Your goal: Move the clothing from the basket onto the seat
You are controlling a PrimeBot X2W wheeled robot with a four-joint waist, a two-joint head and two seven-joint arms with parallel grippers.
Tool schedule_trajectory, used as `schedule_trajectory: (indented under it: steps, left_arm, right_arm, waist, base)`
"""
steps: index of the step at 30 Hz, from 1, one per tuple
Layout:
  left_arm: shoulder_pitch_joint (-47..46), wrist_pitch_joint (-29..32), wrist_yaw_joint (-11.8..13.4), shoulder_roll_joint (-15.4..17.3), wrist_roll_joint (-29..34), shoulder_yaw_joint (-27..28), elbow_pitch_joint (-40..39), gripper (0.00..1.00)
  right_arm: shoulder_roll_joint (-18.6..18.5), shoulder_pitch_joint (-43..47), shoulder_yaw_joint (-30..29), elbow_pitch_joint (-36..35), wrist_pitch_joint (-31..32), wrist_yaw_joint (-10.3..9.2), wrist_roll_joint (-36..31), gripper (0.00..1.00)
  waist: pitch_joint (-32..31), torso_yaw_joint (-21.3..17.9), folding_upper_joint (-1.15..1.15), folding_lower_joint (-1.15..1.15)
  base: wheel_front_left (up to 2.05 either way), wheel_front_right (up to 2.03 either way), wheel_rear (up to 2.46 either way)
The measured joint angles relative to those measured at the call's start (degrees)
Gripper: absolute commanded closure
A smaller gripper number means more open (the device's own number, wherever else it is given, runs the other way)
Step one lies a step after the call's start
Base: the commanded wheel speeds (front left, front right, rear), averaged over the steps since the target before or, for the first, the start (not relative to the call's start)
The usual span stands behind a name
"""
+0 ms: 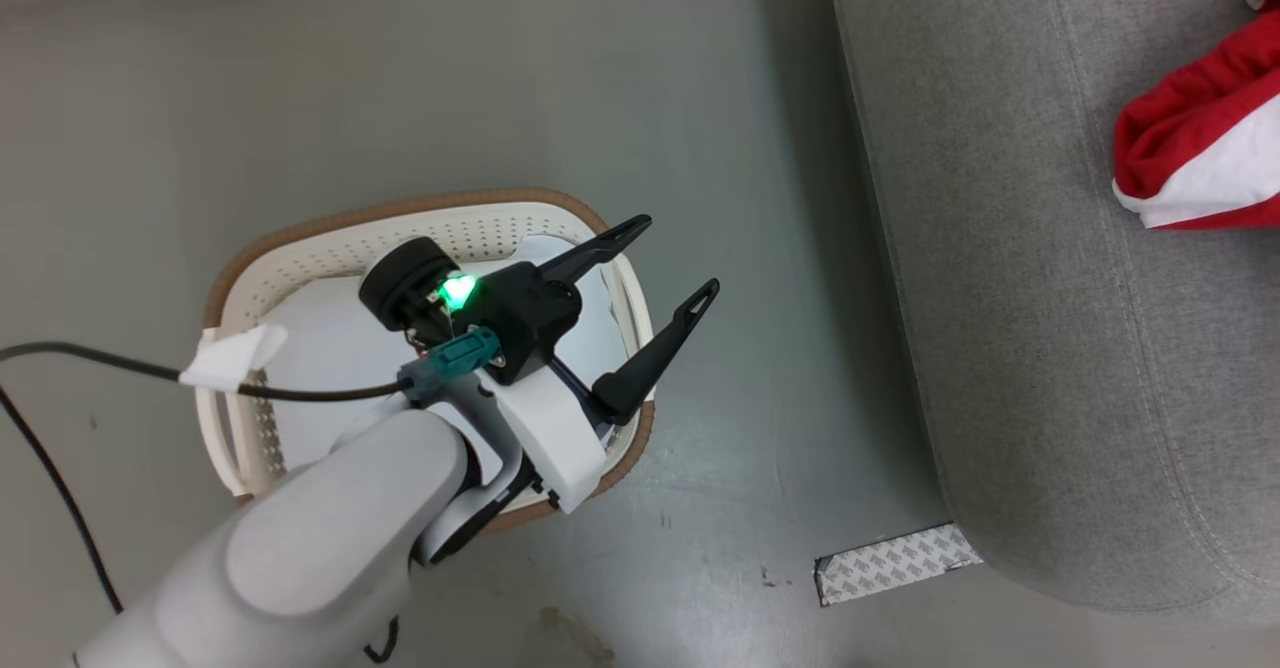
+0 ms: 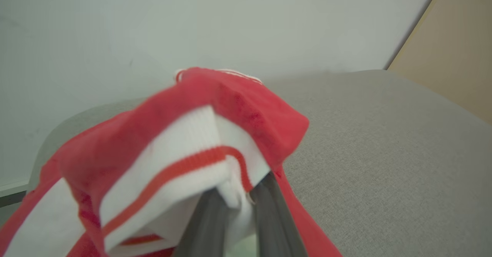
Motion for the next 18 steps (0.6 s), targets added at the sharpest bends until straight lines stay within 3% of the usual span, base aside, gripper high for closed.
schedule_trajectory:
  steps: [6,12,13,15,16,18]
  left_arm:
    - [-0.07,-0.58,0.16,0.04,-0.11,0.03,0.49,0.00]
    - [-0.05,-1.09,0.22,-0.36,-0.30,-0.13,1.45,0.00]
    - [-0.02,-1.33,0.23,-0.45,-0.38,-0.16,1.63,0.00]
    - [0.14,-1.62,0.26,-0.57,-0.65,-0.12,1.92,0.00]
    - [0.37,-1.83,0.33,-0.63,-0.74,-0.11,2.10,0.00]
    - [0.86,-2.30,0.43,-0.81,-1.35,-0.13,2.61,0.00]
  right_arm:
    - [-2.33,-2.93,4.61,8.56,12.05,0.00,0.94,1.00]
    - [-3.18,-3.94,6.56,10.56,15.97,0.00,2.50,1.00]
    - [-3.28,-3.94,7.04,10.59,16.14,-0.01,2.70,0.78]
    - [-3.45,-3.93,7.88,10.46,15.86,-0.01,2.87,0.20]
    - [-3.58,-3.90,8.58,10.38,15.93,-0.01,3.24,0.00]
    - [-3.89,-3.69,9.84,10.05,15.96,0.00,3.75,0.00]
  waist:
    - [-0.44,1.00,0.00,0.00]
    - [-1.43,1.34,0.00,0.00]
    - [-1.71,1.35,0.00,0.00]
    - [-2.38,1.31,0.00,0.00]
    - [-2.76,1.25,0.00,0.00]
    - [-3.66,1.12,0.00,-0.01]
  base:
    - [0.00,0.00,0.00]
    - [0.00,0.00,0.00]
    - [0.00,0.00,0.00]
    - [0.00,0.00,0.00]
    - [0.00,0.00,0.00]
    - [0.00,0.00,0.00]
